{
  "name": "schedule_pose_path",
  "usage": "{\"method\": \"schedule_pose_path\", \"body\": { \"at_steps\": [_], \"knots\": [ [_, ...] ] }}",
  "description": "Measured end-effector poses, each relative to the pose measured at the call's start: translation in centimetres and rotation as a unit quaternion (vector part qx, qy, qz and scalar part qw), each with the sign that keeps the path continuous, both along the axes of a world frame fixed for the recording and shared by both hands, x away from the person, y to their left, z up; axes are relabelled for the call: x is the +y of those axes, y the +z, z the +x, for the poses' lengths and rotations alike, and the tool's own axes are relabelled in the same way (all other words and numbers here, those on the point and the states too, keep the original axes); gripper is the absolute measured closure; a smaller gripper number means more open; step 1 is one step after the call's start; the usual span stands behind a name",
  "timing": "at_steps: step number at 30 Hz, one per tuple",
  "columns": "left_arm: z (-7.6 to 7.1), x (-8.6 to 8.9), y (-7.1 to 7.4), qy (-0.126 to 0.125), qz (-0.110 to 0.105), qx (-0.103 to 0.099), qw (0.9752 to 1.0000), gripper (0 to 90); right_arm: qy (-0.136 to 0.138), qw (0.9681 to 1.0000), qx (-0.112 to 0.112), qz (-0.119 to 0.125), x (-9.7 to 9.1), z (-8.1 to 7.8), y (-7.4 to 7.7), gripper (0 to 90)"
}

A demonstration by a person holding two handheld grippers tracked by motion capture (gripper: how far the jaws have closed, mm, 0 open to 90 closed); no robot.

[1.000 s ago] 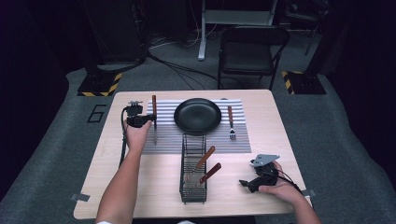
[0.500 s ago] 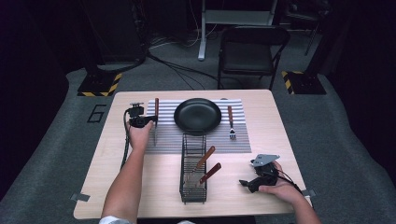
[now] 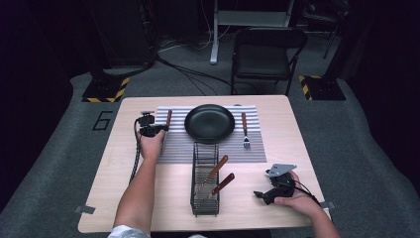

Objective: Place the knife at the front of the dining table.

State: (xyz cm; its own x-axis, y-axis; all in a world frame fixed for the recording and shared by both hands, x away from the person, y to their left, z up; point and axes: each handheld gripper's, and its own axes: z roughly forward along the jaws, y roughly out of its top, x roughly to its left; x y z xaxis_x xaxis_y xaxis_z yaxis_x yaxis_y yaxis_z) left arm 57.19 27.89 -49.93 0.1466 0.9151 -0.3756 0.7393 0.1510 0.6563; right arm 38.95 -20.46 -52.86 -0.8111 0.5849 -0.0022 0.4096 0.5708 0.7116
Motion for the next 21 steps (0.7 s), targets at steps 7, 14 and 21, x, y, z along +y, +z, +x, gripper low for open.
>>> {"method": "schedule_pose_path", "body": {
  "at_steps": [7,14,21],
  "knots": [
    [0.3,-0.1,-0.5,0.017,-0.012,0.0,0.9998,80.6,0.0,1.0,0.0,0.0,0.0,0.0,0.0,0.0],
    [0.5,-0.3,-1.1,0.019,-0.011,0.004,0.9998,80.6,0.0,1.0,0.0,0.0,0.0,0.0,0.0,0.0],
    [0.6,-0.5,-1.4,0.027,-0.014,0.004,0.9995,80.6,0.0,1.0,0.0,0.0,0.0,0.0,0.0,0.0]
  ]
}}
